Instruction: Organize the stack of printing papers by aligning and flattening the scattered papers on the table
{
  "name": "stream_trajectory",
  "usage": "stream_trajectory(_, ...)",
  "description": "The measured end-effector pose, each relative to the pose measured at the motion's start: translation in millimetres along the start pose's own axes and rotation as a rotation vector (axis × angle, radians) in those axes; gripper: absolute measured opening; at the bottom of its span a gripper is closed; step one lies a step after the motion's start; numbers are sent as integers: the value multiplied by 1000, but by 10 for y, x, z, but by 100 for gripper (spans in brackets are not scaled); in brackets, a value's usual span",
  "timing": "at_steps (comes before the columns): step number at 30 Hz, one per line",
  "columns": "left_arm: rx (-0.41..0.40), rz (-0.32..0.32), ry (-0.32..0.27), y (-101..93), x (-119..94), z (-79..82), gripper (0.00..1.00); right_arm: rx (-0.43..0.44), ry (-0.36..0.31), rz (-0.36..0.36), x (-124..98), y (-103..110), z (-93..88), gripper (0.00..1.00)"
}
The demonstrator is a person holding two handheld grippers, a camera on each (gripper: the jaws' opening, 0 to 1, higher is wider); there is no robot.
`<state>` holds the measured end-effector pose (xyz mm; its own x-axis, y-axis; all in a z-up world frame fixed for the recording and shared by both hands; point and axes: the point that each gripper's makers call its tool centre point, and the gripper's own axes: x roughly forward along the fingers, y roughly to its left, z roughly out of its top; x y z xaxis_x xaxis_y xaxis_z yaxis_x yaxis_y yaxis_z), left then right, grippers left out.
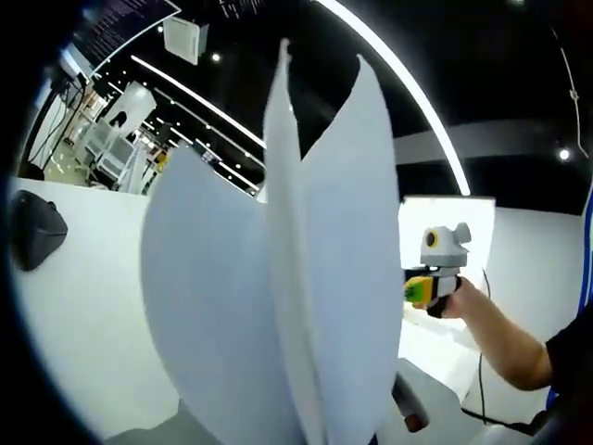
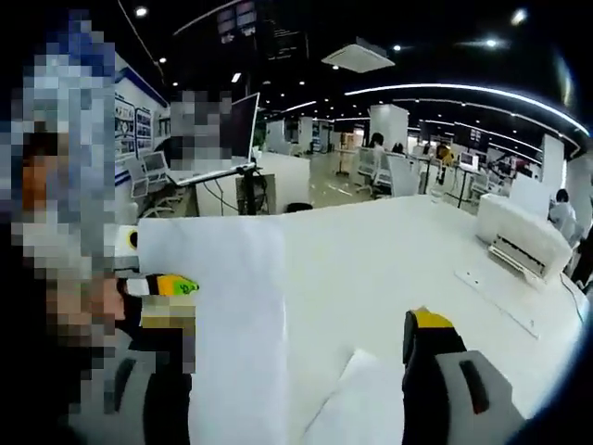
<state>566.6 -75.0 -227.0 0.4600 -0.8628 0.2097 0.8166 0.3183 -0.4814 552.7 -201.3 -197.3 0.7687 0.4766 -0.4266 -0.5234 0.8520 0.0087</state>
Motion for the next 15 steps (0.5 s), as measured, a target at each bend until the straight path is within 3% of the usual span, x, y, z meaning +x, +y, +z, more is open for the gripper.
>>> stream_trajectory(7, 2, 1, 2, -2, 0, -4, 6, 0, -16, -29, -111, -135, 12, 90)
stream_trajectory(15, 3, 4, 5, 1, 2, -9, 6, -27, -31, -60, -262, -127, 20, 90)
